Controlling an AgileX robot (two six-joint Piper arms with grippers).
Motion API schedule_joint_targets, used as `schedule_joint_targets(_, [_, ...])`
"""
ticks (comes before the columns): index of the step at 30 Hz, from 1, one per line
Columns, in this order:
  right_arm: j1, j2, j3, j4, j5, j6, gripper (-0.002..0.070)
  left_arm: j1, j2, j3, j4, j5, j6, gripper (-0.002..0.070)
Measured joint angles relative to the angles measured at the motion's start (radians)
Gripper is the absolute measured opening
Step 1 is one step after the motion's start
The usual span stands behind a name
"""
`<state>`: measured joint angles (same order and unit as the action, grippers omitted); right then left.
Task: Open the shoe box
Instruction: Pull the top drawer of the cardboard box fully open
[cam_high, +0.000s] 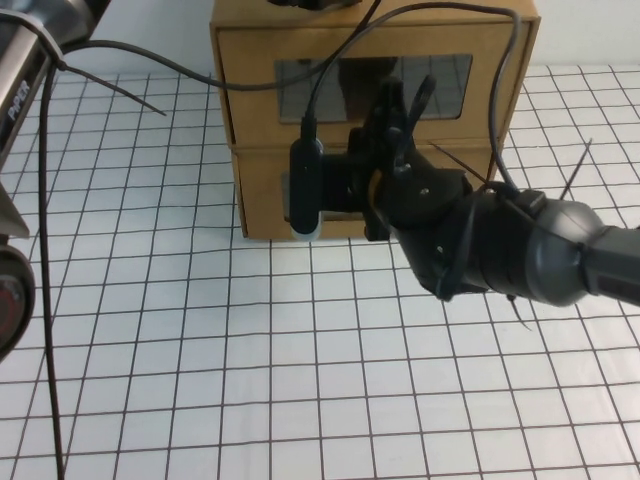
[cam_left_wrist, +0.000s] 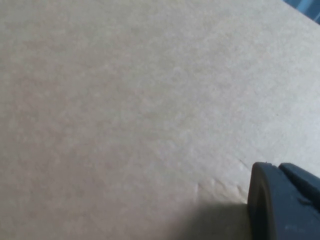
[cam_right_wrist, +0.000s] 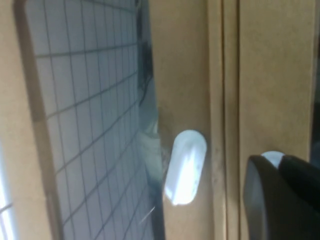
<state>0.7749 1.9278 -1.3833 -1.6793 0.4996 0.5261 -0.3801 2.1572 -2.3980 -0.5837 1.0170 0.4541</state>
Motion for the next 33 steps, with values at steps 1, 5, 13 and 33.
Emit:
schedule_joint_targets(1, [0.002,-0.015,0.020,0.000,-0.004,0.000,0.0011,0.000,0.000,-0.001,0.000,0.002,-0.002,-0.0003])
schedule_joint_targets(5, [0.018,-0.077,0.098,0.000,-0.008,0.020,0.0010,-0.002,0.000,-0.001,0.000,0.009,-0.011,-0.0003])
schedule_joint_targets(13, [0.093,-0.180,0.237,0.014,0.038,0.026,0.0010,-0.002,-0.002,-0.002,0.000,0.011,-0.021,-0.0003])
schedule_joint_targets(33, [0.350,-0.333,0.442,0.220,0.251,0.047,0.0008,-0.002,-0.002,-0.003,0.005,0.022,-0.058,-0.0003])
